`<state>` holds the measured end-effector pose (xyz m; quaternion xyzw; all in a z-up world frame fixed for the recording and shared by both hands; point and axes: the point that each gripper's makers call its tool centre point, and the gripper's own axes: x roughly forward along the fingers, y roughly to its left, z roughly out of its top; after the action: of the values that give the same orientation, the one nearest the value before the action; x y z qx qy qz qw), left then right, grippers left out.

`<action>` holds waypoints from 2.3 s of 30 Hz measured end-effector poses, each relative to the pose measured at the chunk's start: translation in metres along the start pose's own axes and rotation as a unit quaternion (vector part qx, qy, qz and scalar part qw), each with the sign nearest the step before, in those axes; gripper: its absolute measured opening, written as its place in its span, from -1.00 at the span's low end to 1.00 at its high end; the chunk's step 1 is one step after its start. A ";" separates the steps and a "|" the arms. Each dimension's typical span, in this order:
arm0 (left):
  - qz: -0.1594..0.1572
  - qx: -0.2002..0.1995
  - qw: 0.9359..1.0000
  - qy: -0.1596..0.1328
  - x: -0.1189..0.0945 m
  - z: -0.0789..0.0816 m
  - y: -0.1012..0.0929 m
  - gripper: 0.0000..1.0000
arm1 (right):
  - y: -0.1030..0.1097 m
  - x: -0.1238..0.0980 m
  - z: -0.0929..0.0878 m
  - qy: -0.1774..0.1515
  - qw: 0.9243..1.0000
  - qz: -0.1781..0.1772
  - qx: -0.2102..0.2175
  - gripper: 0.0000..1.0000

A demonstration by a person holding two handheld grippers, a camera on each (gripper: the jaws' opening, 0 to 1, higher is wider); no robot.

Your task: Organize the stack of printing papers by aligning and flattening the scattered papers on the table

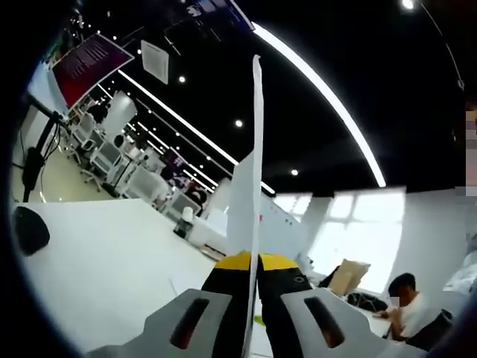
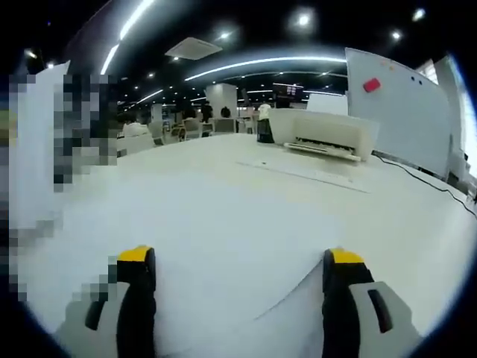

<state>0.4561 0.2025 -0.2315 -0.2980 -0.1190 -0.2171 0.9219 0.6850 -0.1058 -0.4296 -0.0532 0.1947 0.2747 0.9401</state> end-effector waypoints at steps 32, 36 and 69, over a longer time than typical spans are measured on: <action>-0.001 0.011 1.000 0.005 0.001 -0.002 -0.004 -0.89 | 0.033 -0.007 0.003 -0.011 0.997 0.069 -0.025 -0.68; -0.001 0.012 1.000 0.005 0.001 -0.002 -0.005 -0.89 | 0.033 -0.007 0.002 -0.012 0.998 0.065 -0.024 -0.82; 0.006 0.001 1.000 0.002 -0.001 -0.003 0.002 -0.88 | 0.027 -0.028 0.016 -0.056 0.990 0.064 0.112 -1.00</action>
<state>0.4561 0.2027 -0.2354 -0.2969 -0.1155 -0.2116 0.9240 0.6543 -0.0931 -0.4035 0.0803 0.1743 0.3130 0.9302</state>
